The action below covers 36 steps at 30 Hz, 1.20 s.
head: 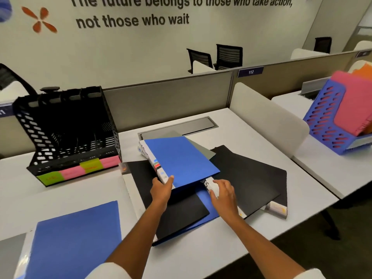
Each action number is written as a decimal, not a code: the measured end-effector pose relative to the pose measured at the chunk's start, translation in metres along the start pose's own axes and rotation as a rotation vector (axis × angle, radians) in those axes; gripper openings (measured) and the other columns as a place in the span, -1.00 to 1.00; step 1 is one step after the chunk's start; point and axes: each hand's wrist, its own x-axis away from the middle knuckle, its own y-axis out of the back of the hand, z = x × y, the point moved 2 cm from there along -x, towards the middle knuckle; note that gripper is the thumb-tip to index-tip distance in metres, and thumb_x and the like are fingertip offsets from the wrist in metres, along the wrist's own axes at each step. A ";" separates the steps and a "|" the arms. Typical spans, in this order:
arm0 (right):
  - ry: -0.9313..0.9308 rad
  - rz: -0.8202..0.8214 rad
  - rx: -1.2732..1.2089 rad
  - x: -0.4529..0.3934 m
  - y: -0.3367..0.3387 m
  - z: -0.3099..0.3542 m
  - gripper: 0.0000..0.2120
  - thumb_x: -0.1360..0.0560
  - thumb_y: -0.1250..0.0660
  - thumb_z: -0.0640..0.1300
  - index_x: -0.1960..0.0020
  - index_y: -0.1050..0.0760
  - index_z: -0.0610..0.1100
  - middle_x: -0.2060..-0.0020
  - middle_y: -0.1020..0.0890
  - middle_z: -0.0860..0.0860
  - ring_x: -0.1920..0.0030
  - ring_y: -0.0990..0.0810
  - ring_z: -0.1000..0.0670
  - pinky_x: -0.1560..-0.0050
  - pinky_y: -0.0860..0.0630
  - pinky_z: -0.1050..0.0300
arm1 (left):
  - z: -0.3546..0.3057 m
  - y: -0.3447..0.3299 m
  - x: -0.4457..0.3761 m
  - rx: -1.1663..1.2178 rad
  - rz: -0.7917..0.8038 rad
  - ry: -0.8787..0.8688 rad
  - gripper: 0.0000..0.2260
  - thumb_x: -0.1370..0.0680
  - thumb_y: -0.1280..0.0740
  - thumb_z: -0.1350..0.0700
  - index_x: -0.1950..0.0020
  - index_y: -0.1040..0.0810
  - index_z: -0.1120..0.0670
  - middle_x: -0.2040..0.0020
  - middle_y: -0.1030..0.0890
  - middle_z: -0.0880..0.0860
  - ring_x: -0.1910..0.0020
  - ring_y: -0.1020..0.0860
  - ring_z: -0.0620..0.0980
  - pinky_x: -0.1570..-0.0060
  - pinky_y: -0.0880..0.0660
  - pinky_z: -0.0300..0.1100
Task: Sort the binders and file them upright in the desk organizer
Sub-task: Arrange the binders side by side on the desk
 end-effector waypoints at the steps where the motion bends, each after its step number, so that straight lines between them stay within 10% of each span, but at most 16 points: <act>1: 0.011 0.008 -0.011 -0.005 0.000 -0.004 -0.66 -0.50 -0.39 -0.15 -0.27 -0.50 -0.10 -0.21 -0.50 -0.03 -0.18 -0.46 -0.08 -0.11 -0.48 0.12 | 0.000 -0.005 -0.002 0.011 -0.016 0.020 -0.43 -0.52 -0.40 -0.04 -0.43 -0.32 0.17 -0.33 -0.49 0.16 -0.23 -0.53 0.15 -0.16 -0.51 -0.01; 15: 0.029 0.092 -0.146 -0.036 -0.017 -0.014 -0.67 -0.51 -0.37 -0.12 -0.27 -0.48 -0.03 -0.19 -0.49 0.03 -0.17 -0.46 -0.01 -0.07 -0.43 0.24 | 0.002 -0.026 -0.031 0.278 -0.009 0.208 -0.60 -0.46 -0.50 0.03 -0.11 -0.58 0.31 0.03 -0.65 0.21 0.09 -0.58 0.15 0.00 -0.54 0.03; 25: 0.185 0.107 -0.158 -0.001 -0.025 0.015 -0.73 -0.50 -0.39 -0.12 -0.20 -0.53 -0.07 -0.13 -0.53 0.03 -0.14 -0.46 0.01 -0.10 -0.48 0.20 | -0.010 -0.017 -0.021 0.428 0.045 0.099 -0.75 -0.48 -0.47 0.13 -0.07 -0.56 0.24 -0.10 -0.65 0.19 -0.06 -0.65 0.16 -0.11 -0.59 0.12; 36: 0.375 0.450 -0.074 0.060 -0.076 0.099 -0.46 -0.45 -0.28 0.28 -0.35 -0.41 0.07 -0.33 -0.35 0.10 -0.33 -0.30 0.06 -0.32 -0.34 0.17 | -0.036 0.056 -0.006 0.560 0.064 -0.046 -0.78 -0.50 -0.45 0.14 -0.10 -0.57 0.19 -0.02 -0.69 0.11 0.06 -0.70 0.03 0.13 -0.64 -0.09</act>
